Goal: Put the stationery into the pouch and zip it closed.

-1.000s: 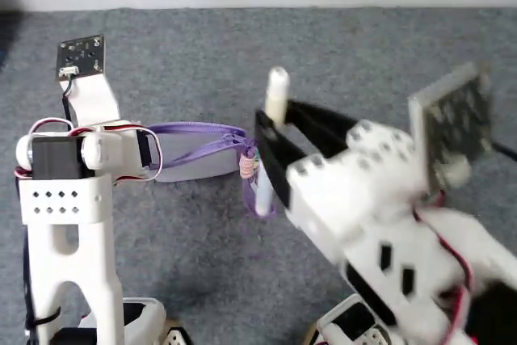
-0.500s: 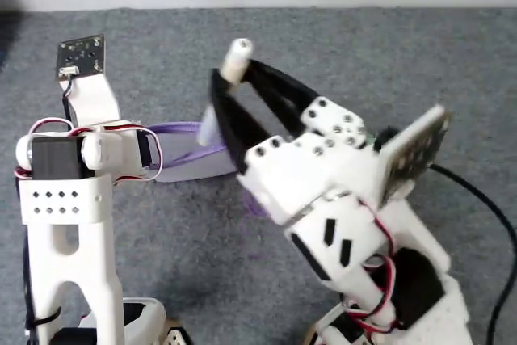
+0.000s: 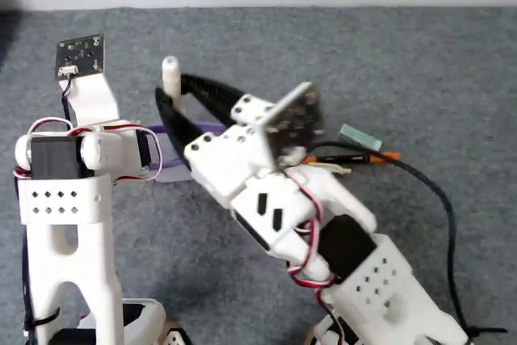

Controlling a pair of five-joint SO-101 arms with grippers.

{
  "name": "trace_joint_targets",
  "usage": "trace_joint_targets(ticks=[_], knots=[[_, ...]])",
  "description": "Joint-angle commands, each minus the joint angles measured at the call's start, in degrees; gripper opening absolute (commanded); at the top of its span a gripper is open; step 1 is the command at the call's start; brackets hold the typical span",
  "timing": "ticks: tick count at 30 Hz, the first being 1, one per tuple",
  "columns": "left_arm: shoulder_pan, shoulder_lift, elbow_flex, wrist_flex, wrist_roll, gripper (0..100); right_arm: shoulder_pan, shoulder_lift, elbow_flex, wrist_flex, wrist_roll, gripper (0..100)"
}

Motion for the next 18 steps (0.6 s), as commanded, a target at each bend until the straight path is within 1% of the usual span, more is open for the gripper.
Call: trace_joint_targets(ticks=[1,5,7,11,13,18], knots=[[0.0,0.44,-1.71,0.88,0.53,1,-0.31,-0.92,2.29,-1.01,3.16,3.5],[0.0,0.44,-1.71,0.79,0.53,1,-0.22,-1.01,2.2,-0.48,3.16,18.8],[0.0,0.44,-1.71,0.7,0.53,1,-0.13,-1.01,1.41,-0.4,2.99,21.1],[0.0,0.44,-1.71,0.88,0.53,1,0.84,-1.01,-2.37,3.3,2.55,13.7],[0.0,0.44,-1.71,0.88,0.53,1,2.42,-0.84,-4.92,5.49,0.35,9.6],[0.0,0.44,-1.71,0.7,0.53,1,11.38,-0.31,-10.46,15.25,-6.24,1.3]])
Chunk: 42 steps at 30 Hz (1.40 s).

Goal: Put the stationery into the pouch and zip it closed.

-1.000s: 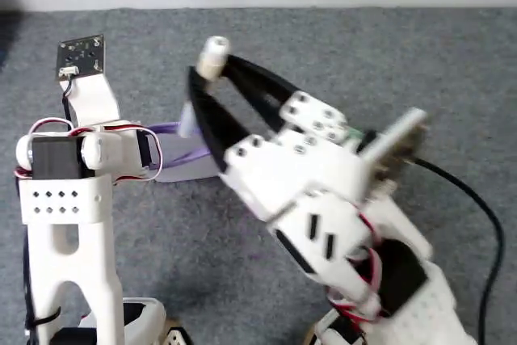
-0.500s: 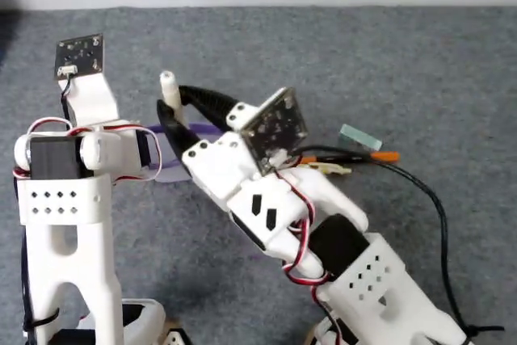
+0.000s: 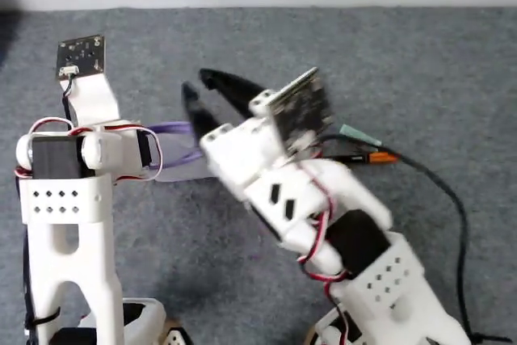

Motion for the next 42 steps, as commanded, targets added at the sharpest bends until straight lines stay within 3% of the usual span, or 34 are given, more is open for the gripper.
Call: trace_joint_targets(ticks=[1,13,22,25,31,42], knots=[[-0.18,0.26,-1.71,0.7,0.53,1,7.25,-0.31,-5.27,7.16,-4.48,0.6],[-0.09,0.62,-1.71,0.62,0.44,1,24.31,8.4,-5.45,30.64,-5.89,1.5],[-0.35,0.62,-1.71,0.7,0.44,1,26.24,32.84,-15.65,46.73,5.45,1.7],[-0.26,0.62,-1.71,0.7,0.44,1,27.12,40.13,-20.4,48.04,8.97,3.4],[-0.09,0.62,-1.71,0.7,0.44,1,30.02,50.24,-26.99,47.96,23.74,22.1],[-0.09,0.62,-1.71,0.7,0.44,1,30.11,62.64,-28.92,40.84,34.55,16.1]])
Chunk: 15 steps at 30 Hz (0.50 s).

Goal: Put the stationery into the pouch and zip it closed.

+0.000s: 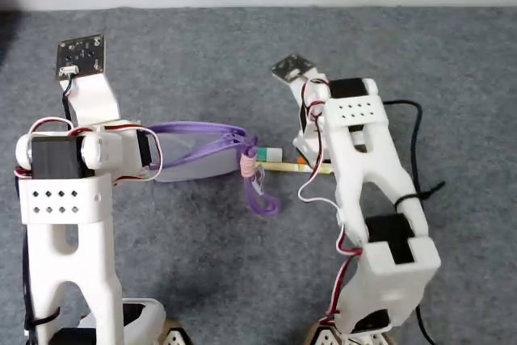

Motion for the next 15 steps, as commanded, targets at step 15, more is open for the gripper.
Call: trace_joint_targets(ticks=[15], knots=[[-0.09,0.62,-1.71,0.62,0.53,1,4.97,13.05,-2.99,-24.75,9.23,15.9]])
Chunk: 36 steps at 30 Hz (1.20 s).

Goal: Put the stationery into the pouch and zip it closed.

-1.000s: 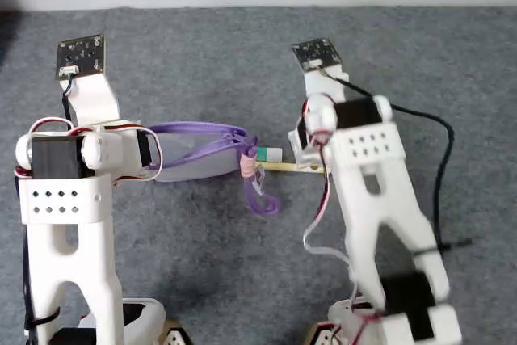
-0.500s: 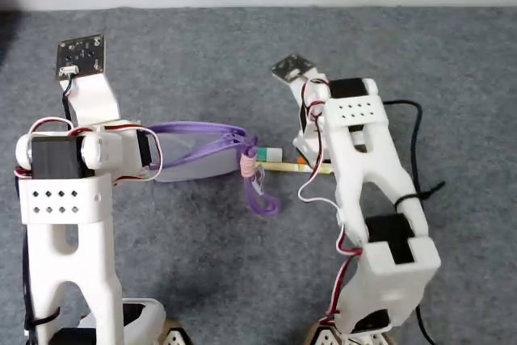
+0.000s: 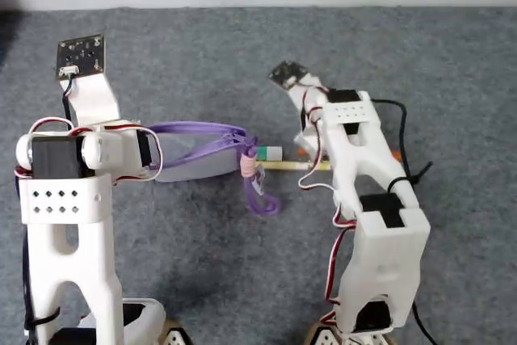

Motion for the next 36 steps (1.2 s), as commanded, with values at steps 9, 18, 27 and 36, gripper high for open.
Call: trace_joint_targets(ticks=[9,18,27,36], knots=[[0.0,0.7,-1.71,0.62,0.53,1,0.31,-3.12,-1.67,-0.22,0.79,15.8],[0.0,0.7,-1.71,0.79,0.53,1,-2.33,0.31,-1.58,-0.13,0.79,15.8],[0.0,0.7,-1.71,0.88,0.53,1,-2.42,2.07,-1.67,5.05,-3.69,15.8],[0.0,0.7,-1.71,0.79,0.53,1,-2.33,-1.8,-4.48,8.4,-7.38,3.0]])
